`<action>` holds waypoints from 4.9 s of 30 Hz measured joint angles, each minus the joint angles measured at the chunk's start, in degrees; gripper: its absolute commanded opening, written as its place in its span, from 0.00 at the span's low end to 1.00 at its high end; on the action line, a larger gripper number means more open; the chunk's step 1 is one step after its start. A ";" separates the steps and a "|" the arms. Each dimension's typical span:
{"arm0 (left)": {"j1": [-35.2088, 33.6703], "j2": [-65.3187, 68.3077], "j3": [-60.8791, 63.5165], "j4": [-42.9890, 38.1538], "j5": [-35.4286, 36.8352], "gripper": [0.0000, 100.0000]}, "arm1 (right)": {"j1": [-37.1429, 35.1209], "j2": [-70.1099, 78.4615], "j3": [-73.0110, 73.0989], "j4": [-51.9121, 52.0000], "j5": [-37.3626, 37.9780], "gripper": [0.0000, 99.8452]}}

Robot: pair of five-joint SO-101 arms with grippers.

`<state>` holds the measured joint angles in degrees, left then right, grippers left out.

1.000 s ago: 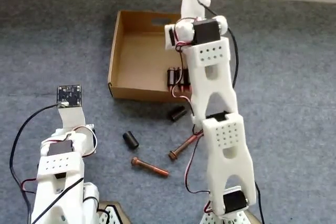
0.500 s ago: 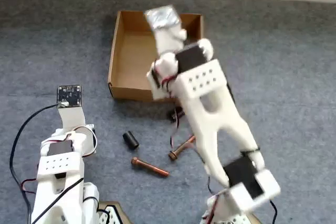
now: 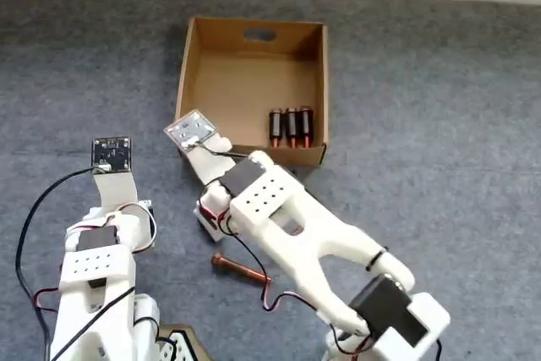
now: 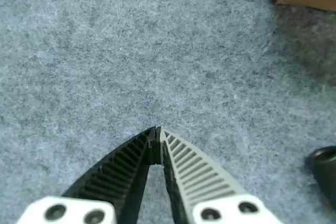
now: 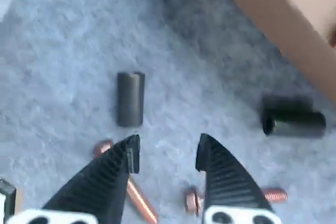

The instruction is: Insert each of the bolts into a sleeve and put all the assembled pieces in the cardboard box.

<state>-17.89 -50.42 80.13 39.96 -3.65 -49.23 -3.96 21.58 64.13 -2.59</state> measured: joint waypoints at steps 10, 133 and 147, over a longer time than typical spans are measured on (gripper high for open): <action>-5.01 0.00 0.00 -0.09 0.00 0.03 | -4.22 4.22 0.09 -6.07 0.00 0.17; -8.79 0.00 0.00 -0.18 4.04 0.03 | 40.35 -11.43 32.62 -4.84 0.18 0.15; -8.79 0.00 0.00 -0.18 4.04 0.03 | 39.91 -11.52 33.23 -6.86 0.18 0.00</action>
<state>-26.68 -50.42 80.13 39.78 0.40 -9.32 -15.47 54.81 57.27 -2.42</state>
